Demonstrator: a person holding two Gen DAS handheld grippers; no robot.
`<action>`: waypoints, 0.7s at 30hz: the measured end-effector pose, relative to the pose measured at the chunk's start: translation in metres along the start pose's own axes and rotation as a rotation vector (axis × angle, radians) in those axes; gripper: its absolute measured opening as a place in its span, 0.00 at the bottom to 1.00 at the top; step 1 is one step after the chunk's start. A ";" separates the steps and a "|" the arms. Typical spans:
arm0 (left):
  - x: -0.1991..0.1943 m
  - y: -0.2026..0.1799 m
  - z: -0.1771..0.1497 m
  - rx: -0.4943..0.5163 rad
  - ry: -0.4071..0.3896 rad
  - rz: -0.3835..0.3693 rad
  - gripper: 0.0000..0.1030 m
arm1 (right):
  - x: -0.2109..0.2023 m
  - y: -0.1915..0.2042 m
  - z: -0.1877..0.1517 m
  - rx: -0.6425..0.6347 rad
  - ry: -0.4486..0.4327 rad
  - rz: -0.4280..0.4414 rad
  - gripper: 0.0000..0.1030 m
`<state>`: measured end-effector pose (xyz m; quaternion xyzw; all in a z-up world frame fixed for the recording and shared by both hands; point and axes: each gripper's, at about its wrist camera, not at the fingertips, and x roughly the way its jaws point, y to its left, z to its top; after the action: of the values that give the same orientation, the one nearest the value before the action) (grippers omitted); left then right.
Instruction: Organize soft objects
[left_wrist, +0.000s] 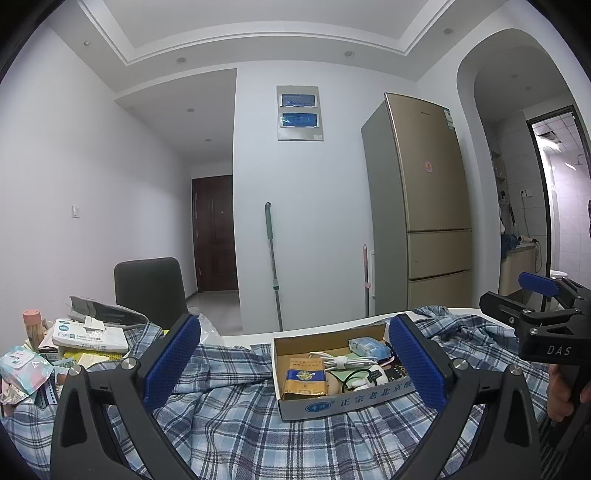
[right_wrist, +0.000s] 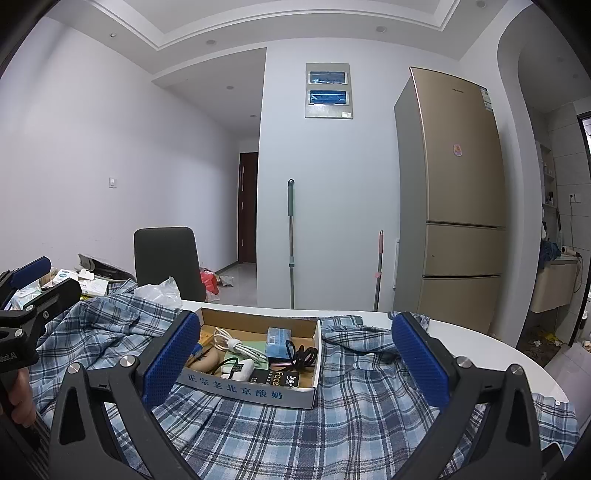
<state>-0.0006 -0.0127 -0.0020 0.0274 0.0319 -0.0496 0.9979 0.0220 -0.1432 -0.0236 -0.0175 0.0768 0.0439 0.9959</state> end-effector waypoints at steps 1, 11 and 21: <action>0.000 0.000 0.000 0.001 0.002 0.000 1.00 | 0.000 0.000 0.000 0.000 0.000 0.001 1.00; 0.004 0.003 -0.001 0.001 0.014 -0.001 1.00 | 0.002 -0.002 0.000 0.004 0.006 0.005 1.00; 0.003 0.004 0.000 0.001 0.019 0.001 1.00 | 0.000 -0.003 0.000 0.004 0.003 0.003 1.00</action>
<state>0.0029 -0.0092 -0.0024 0.0284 0.0414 -0.0488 0.9975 0.0226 -0.1457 -0.0240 -0.0154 0.0783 0.0452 0.9958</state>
